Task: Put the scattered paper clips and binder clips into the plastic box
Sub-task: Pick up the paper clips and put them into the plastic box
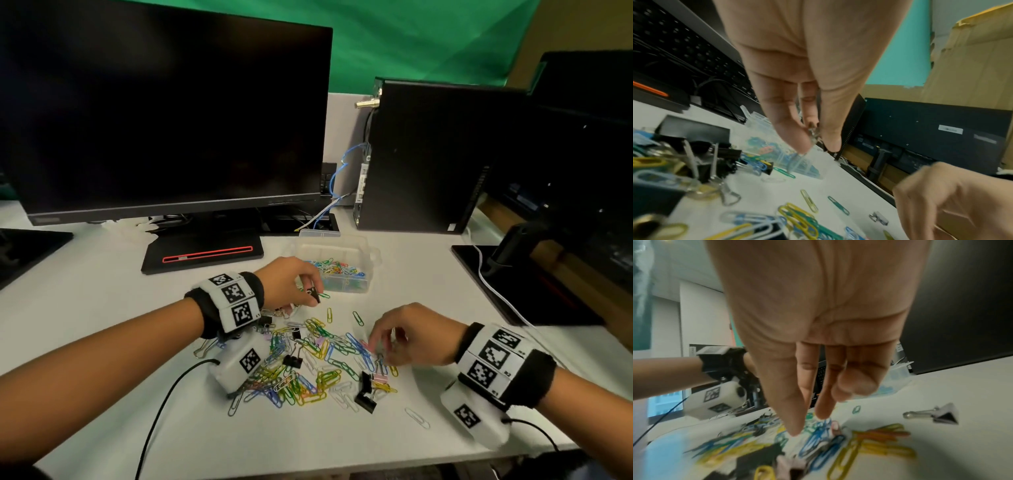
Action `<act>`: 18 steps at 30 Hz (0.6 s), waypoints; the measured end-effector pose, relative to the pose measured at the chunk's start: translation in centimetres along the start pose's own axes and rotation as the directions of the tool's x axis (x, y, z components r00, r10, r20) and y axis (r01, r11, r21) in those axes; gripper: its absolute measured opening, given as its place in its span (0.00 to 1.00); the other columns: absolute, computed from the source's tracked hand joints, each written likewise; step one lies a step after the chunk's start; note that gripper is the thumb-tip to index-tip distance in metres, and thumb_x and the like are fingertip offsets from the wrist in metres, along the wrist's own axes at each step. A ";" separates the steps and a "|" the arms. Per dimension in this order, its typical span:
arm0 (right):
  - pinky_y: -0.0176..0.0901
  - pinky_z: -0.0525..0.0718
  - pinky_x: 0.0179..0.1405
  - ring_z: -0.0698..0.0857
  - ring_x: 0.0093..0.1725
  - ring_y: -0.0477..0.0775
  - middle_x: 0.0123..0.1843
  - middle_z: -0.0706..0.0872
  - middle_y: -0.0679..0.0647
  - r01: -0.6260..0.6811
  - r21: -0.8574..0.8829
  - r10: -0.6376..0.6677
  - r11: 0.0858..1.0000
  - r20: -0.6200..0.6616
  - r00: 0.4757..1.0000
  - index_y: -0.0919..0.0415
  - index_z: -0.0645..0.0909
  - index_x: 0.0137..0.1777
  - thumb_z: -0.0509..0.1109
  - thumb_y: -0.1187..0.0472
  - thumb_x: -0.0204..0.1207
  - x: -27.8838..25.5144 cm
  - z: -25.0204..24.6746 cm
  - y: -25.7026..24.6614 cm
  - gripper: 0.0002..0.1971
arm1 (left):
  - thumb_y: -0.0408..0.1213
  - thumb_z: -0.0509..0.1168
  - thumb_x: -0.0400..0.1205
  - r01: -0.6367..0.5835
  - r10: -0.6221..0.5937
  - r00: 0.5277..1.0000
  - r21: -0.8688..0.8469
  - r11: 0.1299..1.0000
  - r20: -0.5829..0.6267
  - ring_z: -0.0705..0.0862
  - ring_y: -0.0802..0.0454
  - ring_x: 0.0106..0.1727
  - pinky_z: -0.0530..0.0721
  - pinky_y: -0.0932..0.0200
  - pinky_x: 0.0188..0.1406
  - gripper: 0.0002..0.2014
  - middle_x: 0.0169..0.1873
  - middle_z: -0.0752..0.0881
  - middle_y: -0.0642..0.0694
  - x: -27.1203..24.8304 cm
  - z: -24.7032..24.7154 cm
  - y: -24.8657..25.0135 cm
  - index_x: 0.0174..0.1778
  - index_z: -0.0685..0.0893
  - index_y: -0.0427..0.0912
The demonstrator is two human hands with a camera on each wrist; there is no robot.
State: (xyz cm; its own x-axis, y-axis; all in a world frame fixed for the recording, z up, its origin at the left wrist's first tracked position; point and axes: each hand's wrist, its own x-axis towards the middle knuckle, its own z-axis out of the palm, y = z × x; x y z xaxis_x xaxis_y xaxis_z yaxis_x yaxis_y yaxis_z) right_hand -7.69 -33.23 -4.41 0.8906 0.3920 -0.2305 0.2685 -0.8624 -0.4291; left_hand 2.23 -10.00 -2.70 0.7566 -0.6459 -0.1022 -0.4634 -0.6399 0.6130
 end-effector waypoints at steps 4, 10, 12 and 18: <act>0.18 0.71 0.36 0.79 0.31 0.29 0.38 0.83 0.40 0.040 -0.033 -0.036 0.999 0.099 0.994 0.48 0.87 0.52 0.75 0.62 0.68 0.1 1.2 -0.8 0.13 | 0.33 0.72 0.76 0.047 -0.048 0.998 -0.027 0.999 -0.030 0.81 0.59 0.20 0.80 0.71 0.20 0.07 0.40 0.79 0.49 -0.6 -0.8 -1.4 0.49 0.85 0.44; 0.18 0.69 0.35 0.79 0.31 0.29 0.41 0.87 0.45 0.006 -0.070 0.000 0.998 0.094 0.996 0.49 0.88 0.49 0.73 0.59 0.69 0.6 1.4 -0.8 0.10 | 0.36 0.68 0.79 0.049 -0.045 0.998 0.087 0.995 -0.039 0.79 0.70 0.19 0.75 0.76 0.20 0.07 0.41 0.84 0.46 -2.2 -2.3 -3.9 0.52 0.85 0.45; 0.17 0.69 0.34 0.79 0.32 0.29 0.41 0.86 0.46 0.011 -0.070 -0.004 0.998 0.097 0.995 0.49 0.88 0.49 0.74 0.58 0.70 0.6 1.4 -0.8 0.08 | 0.36 0.67 0.80 0.075 -0.070 0.997 0.133 0.988 -0.042 0.79 0.76 0.24 0.73 0.80 0.23 0.07 0.40 0.86 0.49 -3.0 -2.9 -5.1 0.53 0.85 0.45; 0.18 0.71 0.34 0.78 0.31 0.29 0.35 0.80 0.38 0.021 -0.039 -0.016 0.999 0.120 0.993 0.47 0.87 0.52 0.76 0.60 0.67 0.4 1.4 -0.6 0.13 | 0.38 0.65 0.81 0.235 -0.221 0.972 0.250 0.939 -0.083 0.78 0.66 0.36 0.72 0.73 0.36 0.04 0.40 0.86 0.55 -5.1 -4.1 -9.4 0.47 0.84 0.52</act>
State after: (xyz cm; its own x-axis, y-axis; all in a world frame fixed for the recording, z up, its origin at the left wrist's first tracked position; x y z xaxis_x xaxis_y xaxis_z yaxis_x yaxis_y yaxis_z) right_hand -8.02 -32.11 -5.52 0.8359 0.4412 -0.3266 0.3012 -0.8660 -0.3991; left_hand 4.61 1.02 -4.66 0.8757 -0.4519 -0.1702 -0.3731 -0.8570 0.3556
